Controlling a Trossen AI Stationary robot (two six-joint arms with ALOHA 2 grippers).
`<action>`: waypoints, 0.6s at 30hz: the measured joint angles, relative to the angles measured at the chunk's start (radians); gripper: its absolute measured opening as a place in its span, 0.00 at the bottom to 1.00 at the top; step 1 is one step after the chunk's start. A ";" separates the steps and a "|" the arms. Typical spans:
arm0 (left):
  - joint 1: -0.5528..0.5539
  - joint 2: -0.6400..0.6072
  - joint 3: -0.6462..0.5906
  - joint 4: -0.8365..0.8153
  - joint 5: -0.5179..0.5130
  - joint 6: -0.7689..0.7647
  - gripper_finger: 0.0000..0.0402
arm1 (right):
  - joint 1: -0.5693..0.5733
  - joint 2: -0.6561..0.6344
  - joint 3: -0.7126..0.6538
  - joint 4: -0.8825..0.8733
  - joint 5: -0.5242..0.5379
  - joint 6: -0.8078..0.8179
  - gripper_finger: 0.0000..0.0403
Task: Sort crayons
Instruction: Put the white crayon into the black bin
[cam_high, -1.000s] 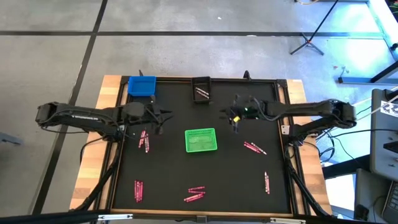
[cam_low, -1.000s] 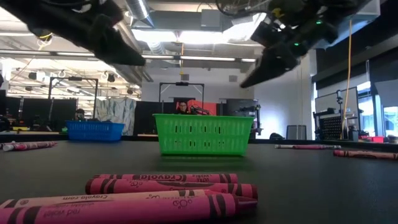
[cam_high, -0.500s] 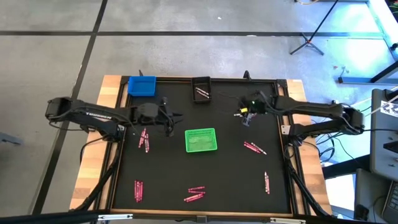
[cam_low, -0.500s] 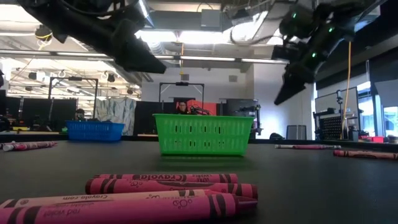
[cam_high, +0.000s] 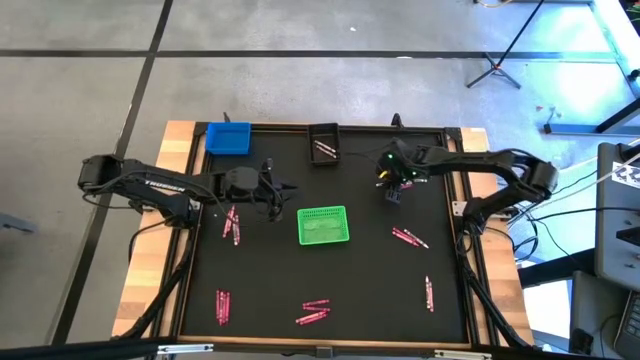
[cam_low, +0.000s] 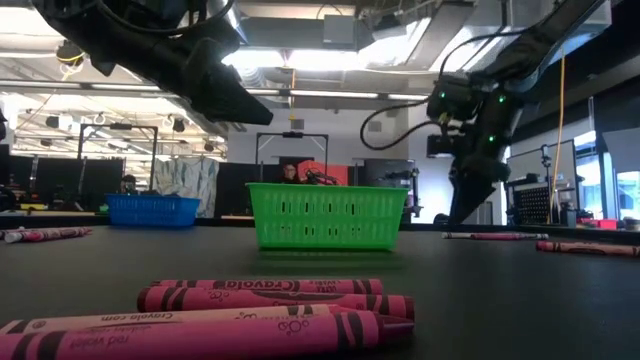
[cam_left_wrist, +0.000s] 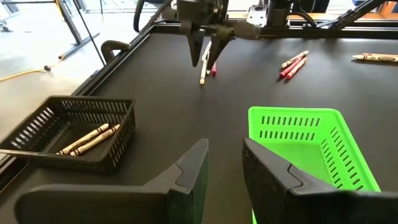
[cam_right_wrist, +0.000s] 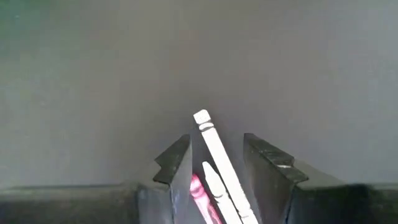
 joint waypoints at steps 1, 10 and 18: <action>0.000 0.000 0.000 0.000 0.000 0.004 0.22 | 0.000 0.014 0.000 0.013 -0.004 -0.004 0.35; 0.000 0.000 0.000 0.000 0.000 0.018 0.22 | 0.001 0.088 0.000 0.038 0.009 -0.036 0.29; 0.000 0.000 0.000 0.009 0.000 0.018 0.22 | 0.003 0.105 0.004 0.042 0.049 -0.086 0.04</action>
